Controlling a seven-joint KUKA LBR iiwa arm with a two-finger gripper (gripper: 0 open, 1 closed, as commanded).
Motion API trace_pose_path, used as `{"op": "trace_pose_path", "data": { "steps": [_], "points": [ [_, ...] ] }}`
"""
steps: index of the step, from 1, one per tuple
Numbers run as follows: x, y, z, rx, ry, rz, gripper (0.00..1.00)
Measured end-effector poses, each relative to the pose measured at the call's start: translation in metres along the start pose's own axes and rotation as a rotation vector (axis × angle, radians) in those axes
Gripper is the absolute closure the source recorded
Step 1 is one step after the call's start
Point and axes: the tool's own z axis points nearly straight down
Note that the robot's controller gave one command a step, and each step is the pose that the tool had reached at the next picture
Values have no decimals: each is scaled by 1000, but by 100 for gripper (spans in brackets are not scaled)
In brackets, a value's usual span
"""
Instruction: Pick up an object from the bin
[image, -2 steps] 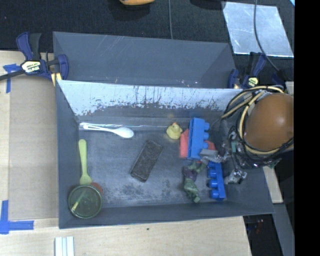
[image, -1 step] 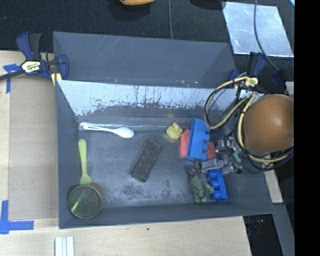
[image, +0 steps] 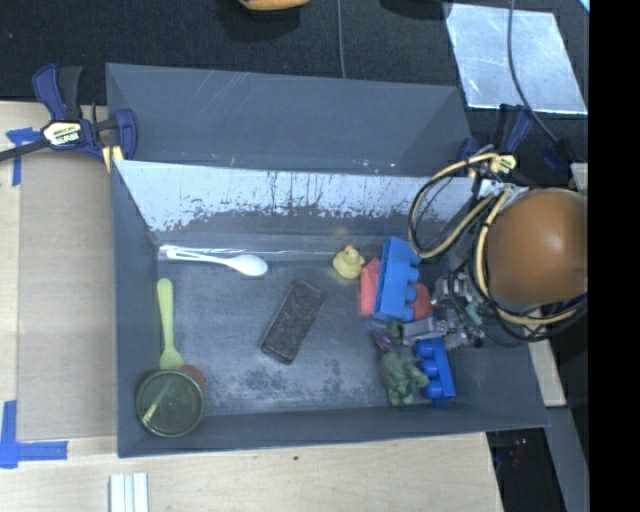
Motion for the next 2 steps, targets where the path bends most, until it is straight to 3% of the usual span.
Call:
{"op": "trace_pose_path", "data": {
  "steps": [2],
  "points": [
    [0, 2, -34, -14, 0, 1, 100]
  ]
}}
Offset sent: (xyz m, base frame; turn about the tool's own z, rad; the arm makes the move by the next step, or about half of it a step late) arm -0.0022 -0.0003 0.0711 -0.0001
